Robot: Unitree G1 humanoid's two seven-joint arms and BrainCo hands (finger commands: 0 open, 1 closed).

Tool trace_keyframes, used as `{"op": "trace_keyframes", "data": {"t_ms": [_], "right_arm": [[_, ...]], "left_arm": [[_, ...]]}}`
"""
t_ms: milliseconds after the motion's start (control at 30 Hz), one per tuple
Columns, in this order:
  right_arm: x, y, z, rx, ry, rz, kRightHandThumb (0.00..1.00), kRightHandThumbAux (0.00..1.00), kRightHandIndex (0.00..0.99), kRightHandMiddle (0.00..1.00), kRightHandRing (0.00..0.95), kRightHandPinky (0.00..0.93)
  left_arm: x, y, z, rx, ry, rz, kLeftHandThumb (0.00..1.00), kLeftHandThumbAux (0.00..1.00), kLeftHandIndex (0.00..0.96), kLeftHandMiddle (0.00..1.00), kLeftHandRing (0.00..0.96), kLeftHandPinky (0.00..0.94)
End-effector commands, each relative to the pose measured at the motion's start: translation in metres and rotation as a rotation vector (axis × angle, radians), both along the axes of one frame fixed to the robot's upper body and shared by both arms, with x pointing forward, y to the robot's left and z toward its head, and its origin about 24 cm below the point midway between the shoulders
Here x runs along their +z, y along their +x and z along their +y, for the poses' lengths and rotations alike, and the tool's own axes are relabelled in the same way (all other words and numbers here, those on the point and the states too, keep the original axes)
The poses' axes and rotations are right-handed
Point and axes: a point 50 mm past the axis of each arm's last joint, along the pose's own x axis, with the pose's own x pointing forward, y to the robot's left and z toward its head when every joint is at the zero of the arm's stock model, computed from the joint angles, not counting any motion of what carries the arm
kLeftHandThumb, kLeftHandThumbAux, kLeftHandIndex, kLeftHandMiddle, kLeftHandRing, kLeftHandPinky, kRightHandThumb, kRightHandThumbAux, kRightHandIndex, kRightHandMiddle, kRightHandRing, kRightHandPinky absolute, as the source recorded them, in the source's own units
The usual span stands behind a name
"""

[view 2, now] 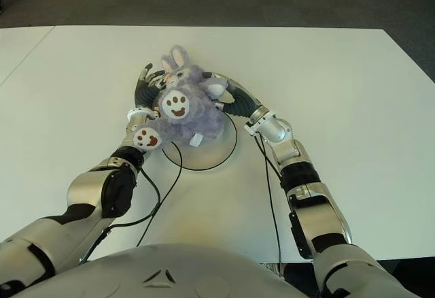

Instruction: Put the doll into the plate.

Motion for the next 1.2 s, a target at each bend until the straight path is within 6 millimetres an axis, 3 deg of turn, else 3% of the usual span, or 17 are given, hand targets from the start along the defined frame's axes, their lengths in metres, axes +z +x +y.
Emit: {"op": "trace_keyframes", "data": {"t_ms": [33,367,767,1033,1067,1100,1133,1200], "right_arm": [[-0.003,-0.002,0.007,0.019,0.014,0.034,0.664,0.768,0.051,0.122,0.171,0.232],[0.008,-0.013,0.021,0.087,0.076,0.056,0.780,0.787,0.053,0.135,0.188,0.246],[0.014,-0.016,0.025,0.120,0.076,0.050,0.763,0.793,0.067,0.153,0.192,0.248],[0.025,-0.014,0.025,0.123,0.060,-0.001,0.702,0.783,0.115,0.286,0.327,0.397],[0.026,-0.013,0.025,0.121,0.060,-0.006,0.705,0.741,0.330,0.327,0.371,0.444],[0.028,-0.012,0.025,0.117,0.058,-0.017,0.706,0.734,0.366,0.334,0.378,0.452],[0.029,-0.012,0.025,0.115,0.057,-0.024,0.798,0.704,0.364,0.457,0.479,0.530],[0.032,-0.011,0.026,0.103,0.043,-0.049,0.827,0.692,0.365,0.506,0.536,0.599]], "left_arm": [[-0.065,-0.049,-0.006,-0.014,-0.036,0.330,0.000,0.699,0.102,0.283,0.309,0.307],[-0.069,-0.053,-0.001,-0.021,-0.029,0.344,0.000,0.685,0.105,0.270,0.280,0.253],[-0.067,-0.054,-0.004,-0.038,-0.015,0.300,0.000,0.687,0.127,0.243,0.248,0.242],[-0.066,-0.053,-0.004,-0.023,-0.014,0.286,0.000,0.682,0.172,0.285,0.293,0.282],[-0.065,-0.053,-0.004,-0.023,-0.011,0.284,0.000,0.682,0.172,0.285,0.294,0.283],[-0.065,-0.053,-0.005,-0.024,-0.002,0.284,0.000,0.683,0.172,0.285,0.294,0.283],[-0.065,-0.052,-0.005,-0.025,0.004,0.285,0.000,0.680,0.170,0.285,0.296,0.284],[-0.064,-0.052,-0.006,-0.020,0.022,0.278,0.000,0.675,0.165,0.287,0.301,0.292]]}}
